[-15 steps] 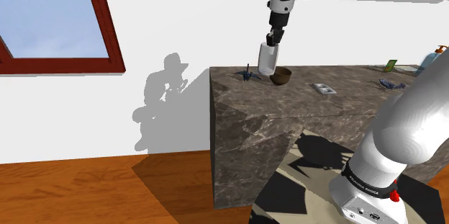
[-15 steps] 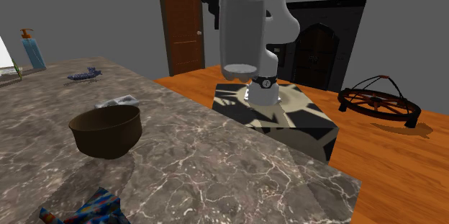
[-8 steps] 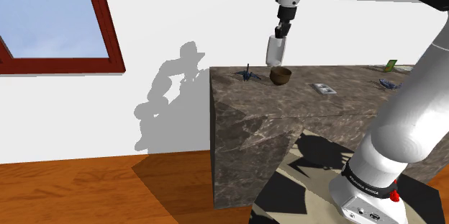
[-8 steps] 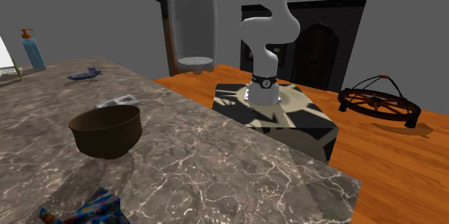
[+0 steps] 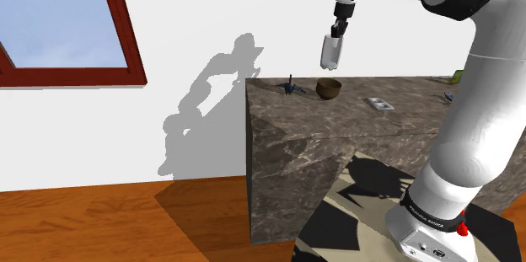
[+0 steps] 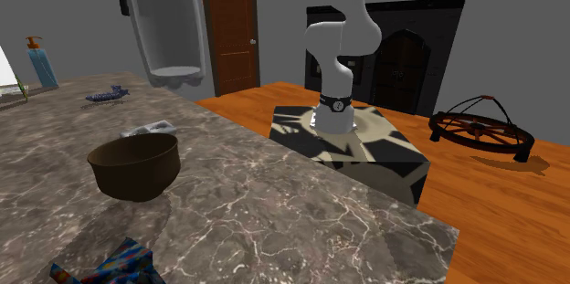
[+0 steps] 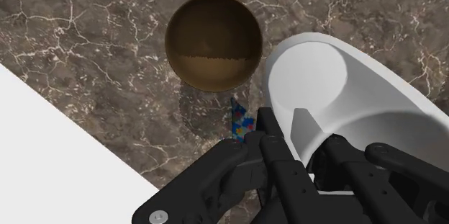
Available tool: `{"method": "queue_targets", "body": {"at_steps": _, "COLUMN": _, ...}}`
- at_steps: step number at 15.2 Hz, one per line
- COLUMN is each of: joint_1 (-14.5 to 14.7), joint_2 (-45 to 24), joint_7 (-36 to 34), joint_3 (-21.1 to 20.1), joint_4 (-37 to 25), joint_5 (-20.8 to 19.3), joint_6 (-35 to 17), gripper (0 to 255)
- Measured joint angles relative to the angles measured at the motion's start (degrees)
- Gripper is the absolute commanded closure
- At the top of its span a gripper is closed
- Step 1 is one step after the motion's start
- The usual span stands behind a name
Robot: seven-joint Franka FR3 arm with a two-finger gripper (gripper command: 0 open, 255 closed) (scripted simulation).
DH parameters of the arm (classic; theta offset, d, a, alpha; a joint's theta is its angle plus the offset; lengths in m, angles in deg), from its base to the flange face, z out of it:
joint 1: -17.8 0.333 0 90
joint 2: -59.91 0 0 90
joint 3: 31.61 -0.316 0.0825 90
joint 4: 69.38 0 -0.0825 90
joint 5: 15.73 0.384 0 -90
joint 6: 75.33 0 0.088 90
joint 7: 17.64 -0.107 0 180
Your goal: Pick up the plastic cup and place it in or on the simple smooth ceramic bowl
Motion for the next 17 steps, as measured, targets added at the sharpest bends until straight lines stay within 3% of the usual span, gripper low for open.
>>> {"method": "queue_targets", "body": {"at_steps": 6, "joint_1": -8.03, "joint_2": -12.74, "joint_7": 7.63, "joint_3": 1.53, "joint_4": -18.02, "joint_5": 6.48, "joint_6": 6.67, "gripper": 255}}
{"method": "queue_targets", "body": {"at_steps": 8, "joint_1": -9.19, "joint_2": -14.73, "joint_7": 8.36, "joint_3": 1.43, "joint_4": -20.38, "joint_5": 7.38, "joint_6": 7.23, "gripper": 255}}
{"method": "queue_targets", "body": {"at_steps": 17, "joint_1": -8.14, "joint_2": -13.93, "joint_7": 8.96, "joint_3": 1.35, "joint_4": -12.15, "joint_5": 7.17, "joint_6": -0.1, "gripper": 255}}
